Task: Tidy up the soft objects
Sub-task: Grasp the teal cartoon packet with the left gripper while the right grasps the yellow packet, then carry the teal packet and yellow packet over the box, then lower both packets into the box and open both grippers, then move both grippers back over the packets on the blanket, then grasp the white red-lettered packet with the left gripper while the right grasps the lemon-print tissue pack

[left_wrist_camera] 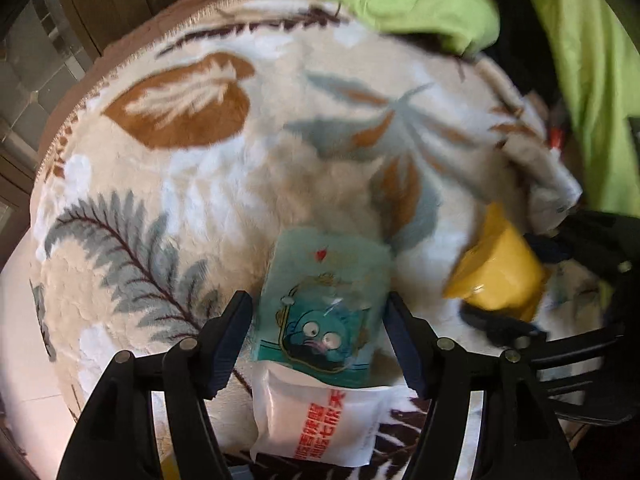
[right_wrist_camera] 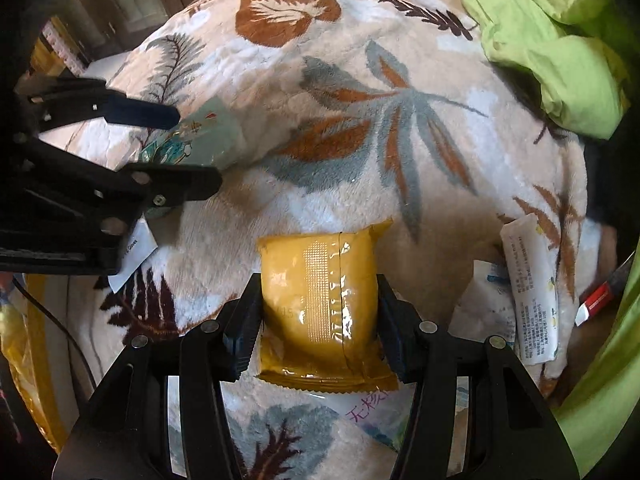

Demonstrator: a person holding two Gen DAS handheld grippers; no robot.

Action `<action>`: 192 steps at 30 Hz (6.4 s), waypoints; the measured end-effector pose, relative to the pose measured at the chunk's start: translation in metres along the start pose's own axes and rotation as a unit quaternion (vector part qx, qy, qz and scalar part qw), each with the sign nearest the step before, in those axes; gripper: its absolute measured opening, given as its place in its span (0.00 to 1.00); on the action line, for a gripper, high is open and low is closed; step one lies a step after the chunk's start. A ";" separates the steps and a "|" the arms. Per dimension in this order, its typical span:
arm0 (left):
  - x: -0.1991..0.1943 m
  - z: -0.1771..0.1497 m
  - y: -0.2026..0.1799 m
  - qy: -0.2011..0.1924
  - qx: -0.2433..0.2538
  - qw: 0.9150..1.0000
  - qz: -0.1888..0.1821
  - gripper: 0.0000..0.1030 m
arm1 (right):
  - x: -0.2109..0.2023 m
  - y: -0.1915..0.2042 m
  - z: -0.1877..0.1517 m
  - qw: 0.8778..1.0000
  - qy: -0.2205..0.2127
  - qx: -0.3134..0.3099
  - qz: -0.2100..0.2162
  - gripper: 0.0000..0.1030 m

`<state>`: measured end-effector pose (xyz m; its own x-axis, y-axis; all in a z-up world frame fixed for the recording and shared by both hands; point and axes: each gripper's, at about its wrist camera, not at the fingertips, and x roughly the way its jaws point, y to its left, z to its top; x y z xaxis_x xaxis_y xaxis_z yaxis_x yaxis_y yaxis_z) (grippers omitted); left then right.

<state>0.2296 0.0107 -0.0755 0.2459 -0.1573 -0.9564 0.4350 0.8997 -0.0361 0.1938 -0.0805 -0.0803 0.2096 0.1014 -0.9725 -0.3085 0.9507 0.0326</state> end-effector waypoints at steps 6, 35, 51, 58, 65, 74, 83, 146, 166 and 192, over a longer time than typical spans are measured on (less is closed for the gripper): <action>0.001 0.005 0.001 -0.012 -0.029 0.999 -0.004 0.53 | -0.001 -0.008 -0.001 1.000 -0.021 0.003 0.009 0.42; -0.142 -0.068 -0.012 -0.150 -0.141 0.978 -0.020 0.48 | -0.107 0.019 -0.057 0.989 -0.110 0.031 0.089 0.42; -0.175 -0.220 0.027 -0.142 -0.291 0.946 0.019 0.49 | -0.119 0.145 -0.066 0.979 -0.103 -0.070 0.160 0.42; -0.162 -0.261 0.041 -0.133 -0.332 0.932 0.063 0.49 | -0.105 0.196 -0.070 0.976 -0.078 -0.115 0.168 0.42; -0.157 -0.285 0.048 -0.142 -0.356 0.917 0.108 0.49 | -0.082 0.232 -0.069 0.974 -0.053 -0.147 0.163 0.42; -0.145 -0.292 0.048 -0.136 -0.355 0.912 0.154 0.49 | -0.060 0.246 -0.065 0.977 -0.035 -0.156 0.139 0.42; -0.142 -0.293 0.047 -0.135 -0.359 0.908 0.172 0.52 | -0.050 0.247 -0.066 0.980 -0.021 -0.152 0.130 0.43; -0.168 -0.184 -0.015 -0.169 -0.308 0.934 0.064 0.61 | -0.100 0.018 -0.117 0.986 -0.078 0.084 0.117 0.46; -0.076 -0.107 -0.006 -0.081 -0.396 0.915 -0.013 0.61 | -0.081 -0.064 -0.116 0.976 -0.063 0.176 0.111 0.55; -0.047 -0.075 0.013 -0.039 -0.417 0.908 -0.013 0.61 | -0.033 -0.136 -0.008 0.985 -0.031 0.148 0.084 0.55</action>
<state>0.1585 0.0608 -0.0525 0.3192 -0.1821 -0.9300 -0.3584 0.8853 -0.2963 0.2211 -0.2159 -0.0541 0.2371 0.2727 -0.9324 -0.0607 0.9621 0.2659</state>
